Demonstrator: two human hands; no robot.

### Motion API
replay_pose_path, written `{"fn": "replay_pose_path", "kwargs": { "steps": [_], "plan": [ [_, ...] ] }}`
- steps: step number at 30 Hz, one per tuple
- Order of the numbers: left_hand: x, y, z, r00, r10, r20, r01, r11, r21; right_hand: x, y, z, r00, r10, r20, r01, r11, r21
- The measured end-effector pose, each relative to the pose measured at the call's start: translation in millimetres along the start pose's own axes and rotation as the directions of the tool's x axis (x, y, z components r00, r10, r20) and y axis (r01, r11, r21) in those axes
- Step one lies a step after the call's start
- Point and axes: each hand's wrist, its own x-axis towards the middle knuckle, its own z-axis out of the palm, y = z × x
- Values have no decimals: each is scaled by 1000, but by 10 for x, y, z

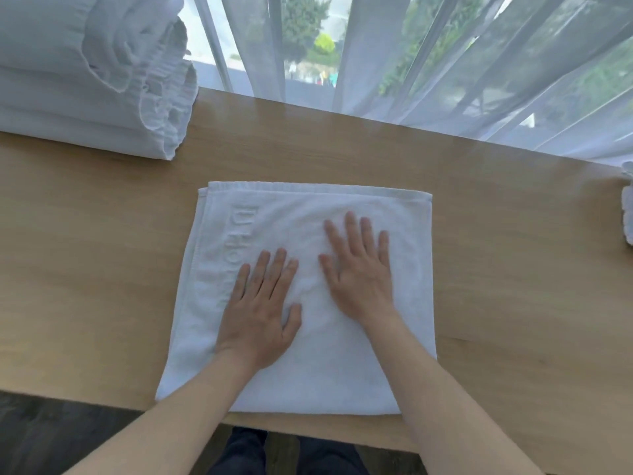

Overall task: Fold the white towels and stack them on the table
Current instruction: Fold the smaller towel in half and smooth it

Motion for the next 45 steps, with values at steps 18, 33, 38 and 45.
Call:
{"fn": "replay_pose_path", "kwargs": {
  "steps": [18,33,38,45],
  "plan": [
    [-299,-13,34,946,311,-88,-312,950,6,-1072,-426,353,994,101,-34,-102,995,-15],
    [701,-559,-268,984,168,59,-167,986,-20,-1054,-474,366,990,97,-106,-102,994,-46],
    [1260,-845,-342,994,-78,79,79,997,-5,-1043,-475,365,988,102,-118,-108,993,-47],
    [281,-276,-165,985,169,28,-165,980,-115,-1042,-487,350,985,124,-116,-128,991,-26]
  ]
}}
